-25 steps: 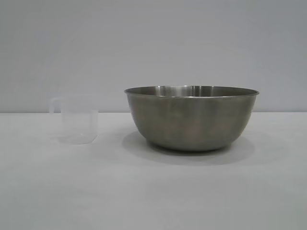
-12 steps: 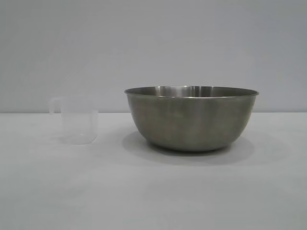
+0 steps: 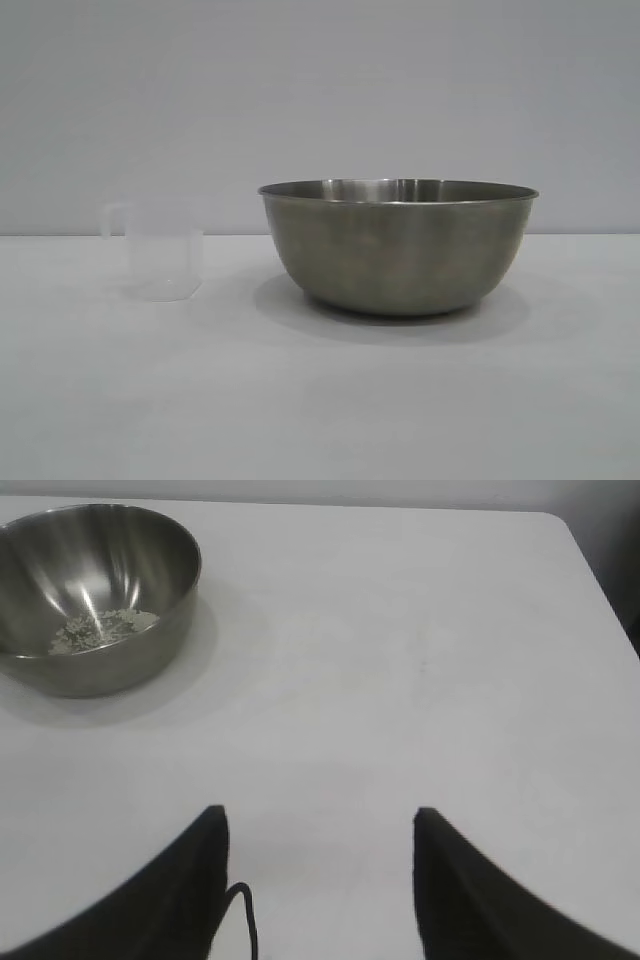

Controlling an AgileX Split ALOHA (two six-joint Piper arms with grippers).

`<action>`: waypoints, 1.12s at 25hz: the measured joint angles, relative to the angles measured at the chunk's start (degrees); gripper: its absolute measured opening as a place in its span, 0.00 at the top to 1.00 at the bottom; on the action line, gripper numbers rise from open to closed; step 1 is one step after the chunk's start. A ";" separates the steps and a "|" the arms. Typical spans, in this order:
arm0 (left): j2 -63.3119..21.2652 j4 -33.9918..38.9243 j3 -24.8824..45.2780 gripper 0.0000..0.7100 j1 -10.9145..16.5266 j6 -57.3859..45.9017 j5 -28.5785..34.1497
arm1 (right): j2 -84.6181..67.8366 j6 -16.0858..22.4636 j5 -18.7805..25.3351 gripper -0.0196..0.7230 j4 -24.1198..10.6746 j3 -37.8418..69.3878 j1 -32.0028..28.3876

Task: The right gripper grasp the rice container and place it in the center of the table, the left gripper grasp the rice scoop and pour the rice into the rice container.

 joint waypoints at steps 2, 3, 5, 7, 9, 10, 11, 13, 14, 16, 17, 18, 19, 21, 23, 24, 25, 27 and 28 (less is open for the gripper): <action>0.00 0.00 0.00 0.68 0.00 0.00 0.00 | 0.00 0.00 0.00 0.45 0.00 0.00 0.00; 0.00 0.00 0.00 0.68 0.00 0.00 0.00 | 0.00 0.00 0.00 0.45 0.00 0.00 0.00; 0.00 0.00 0.00 0.68 0.00 0.00 0.00 | 0.00 0.00 0.00 0.45 0.00 0.00 0.00; 0.00 0.00 0.00 0.68 0.00 0.00 0.00 | 0.00 0.00 0.00 0.45 0.00 0.00 0.00; 0.00 0.00 0.00 0.68 0.00 0.00 0.00 | 0.00 0.00 0.00 0.45 0.00 0.00 0.00; 0.00 0.00 0.00 0.68 0.00 0.00 0.00 | 0.00 0.00 0.00 0.45 0.00 0.00 0.00; 0.00 0.00 0.00 0.68 0.00 0.00 0.00 | 0.00 0.00 0.00 0.45 0.00 0.00 0.00; 0.00 0.00 0.00 0.68 0.00 0.00 0.00 | 0.00 0.00 0.00 0.45 0.00 0.00 0.00; 0.00 0.00 0.00 0.68 0.00 0.00 0.00 | 0.00 0.00 0.00 0.45 0.00 0.00 0.00; 0.00 0.00 0.00 0.68 0.00 0.00 0.00 | 0.00 0.00 0.00 0.45 0.00 0.00 0.00; 0.00 0.00 0.00 0.68 0.00 0.00 0.00 | 0.00 0.00 0.00 0.45 0.00 0.00 0.00; 0.00 0.00 0.00 0.68 0.00 0.00 0.00 | 0.00 0.00 0.00 0.45 0.00 0.00 0.00; 0.00 0.00 0.00 0.68 0.00 0.00 0.00 | 0.00 0.00 0.00 0.45 0.00 0.00 0.15; 0.00 0.00 0.00 0.68 0.00 0.00 0.00 | 0.00 0.00 0.00 0.45 0.00 0.00 0.66; 0.00 0.00 0.00 0.68 0.00 0.00 0.00 | 0.00 0.00 0.00 0.45 0.00 0.00 1.80; 0.00 0.00 0.00 0.68 0.00 0.00 0.00 | 0.00 0.00 0.00 0.45 0.00 0.00 2.39; 0.00 0.00 0.00 0.68 0.00 0.00 0.00 | 0.00 0.00 0.00 0.45 0.00 0.00 2.91; 0.00 0.00 0.00 0.68 0.00 0.00 0.00 | 0.00 0.00 0.00 0.45 0.00 0.00 3.29; 0.00 0.00 0.00 0.68 0.00 0.00 0.00 | 0.00 0.00 0.00 0.45 0.00 0.00 3.32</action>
